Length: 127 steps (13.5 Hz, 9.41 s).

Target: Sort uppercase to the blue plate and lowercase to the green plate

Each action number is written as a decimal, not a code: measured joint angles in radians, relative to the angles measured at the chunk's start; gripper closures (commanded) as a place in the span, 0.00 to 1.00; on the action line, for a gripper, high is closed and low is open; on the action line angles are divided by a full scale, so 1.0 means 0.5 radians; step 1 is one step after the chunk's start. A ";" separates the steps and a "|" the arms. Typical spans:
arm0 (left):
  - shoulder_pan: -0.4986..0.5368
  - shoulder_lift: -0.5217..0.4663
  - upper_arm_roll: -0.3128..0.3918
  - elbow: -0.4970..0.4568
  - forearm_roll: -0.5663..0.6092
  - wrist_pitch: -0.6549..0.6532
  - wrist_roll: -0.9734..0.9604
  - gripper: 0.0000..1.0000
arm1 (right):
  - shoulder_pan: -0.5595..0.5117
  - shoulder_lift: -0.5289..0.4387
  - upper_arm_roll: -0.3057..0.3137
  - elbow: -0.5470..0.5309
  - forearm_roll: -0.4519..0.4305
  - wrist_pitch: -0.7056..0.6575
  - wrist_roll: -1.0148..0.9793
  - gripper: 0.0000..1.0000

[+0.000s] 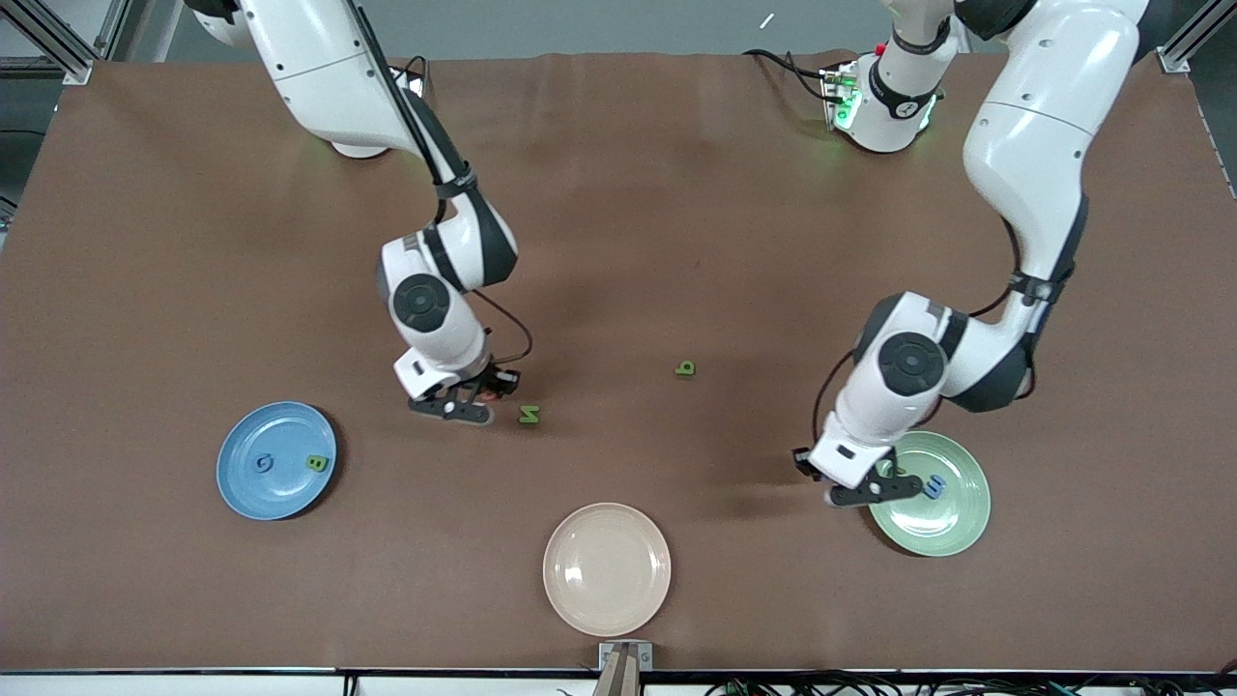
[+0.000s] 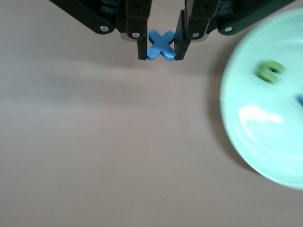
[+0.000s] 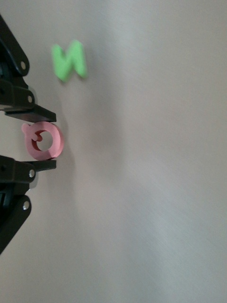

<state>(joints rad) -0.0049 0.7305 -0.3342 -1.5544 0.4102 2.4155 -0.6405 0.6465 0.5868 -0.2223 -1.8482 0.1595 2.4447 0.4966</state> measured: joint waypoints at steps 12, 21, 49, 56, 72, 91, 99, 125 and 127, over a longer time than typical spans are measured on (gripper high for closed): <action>0.358 0.076 0.003 0.068 0.000 0.010 0.609 0.57 | -0.693 -0.008 -0.080 0.333 0.000 -0.287 -1.196 0.97; 0.338 0.094 -0.074 0.069 0.000 0.017 0.626 0.24 | -1.016 0.136 -0.072 0.338 0.001 -0.272 -1.679 0.21; -0.474 0.189 -0.318 -0.049 0.001 -0.325 -0.336 0.44 | -0.041 0.178 -0.003 0.419 0.104 -0.144 -0.168 0.04; -0.503 0.204 -0.318 -0.065 0.001 -0.325 -0.336 0.46 | 0.128 0.329 -0.002 0.404 0.104 0.003 0.030 0.13; -0.388 0.185 -0.292 0.027 0.001 -0.324 -0.410 0.96 | 0.065 0.348 -0.073 0.488 0.100 -0.075 -0.023 0.96; 0.602 0.139 -0.267 0.041 0.282 -0.340 0.653 0.91 | -0.996 0.315 -0.060 0.618 0.102 -0.750 -1.683 0.43; 0.658 0.133 -0.285 -0.065 0.283 -0.339 0.652 0.00 | -0.995 0.289 -0.047 0.782 0.103 -0.738 -1.684 0.00; 0.733 -1.261 -0.423 0.062 -0.433 -1.564 0.642 0.00 | -1.290 -1.239 0.358 0.391 -0.257 -1.540 -1.222 0.00; 0.739 -1.301 -0.423 0.062 -0.525 -1.626 0.646 0.00 | -1.270 -1.247 0.371 0.392 -0.276 -1.552 -1.170 0.00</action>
<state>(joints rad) 0.3644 0.0802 -0.5458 -1.5231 0.1477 1.6025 -0.3175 0.0114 -0.0365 -0.0366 -1.6520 0.0217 1.6685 -0.0885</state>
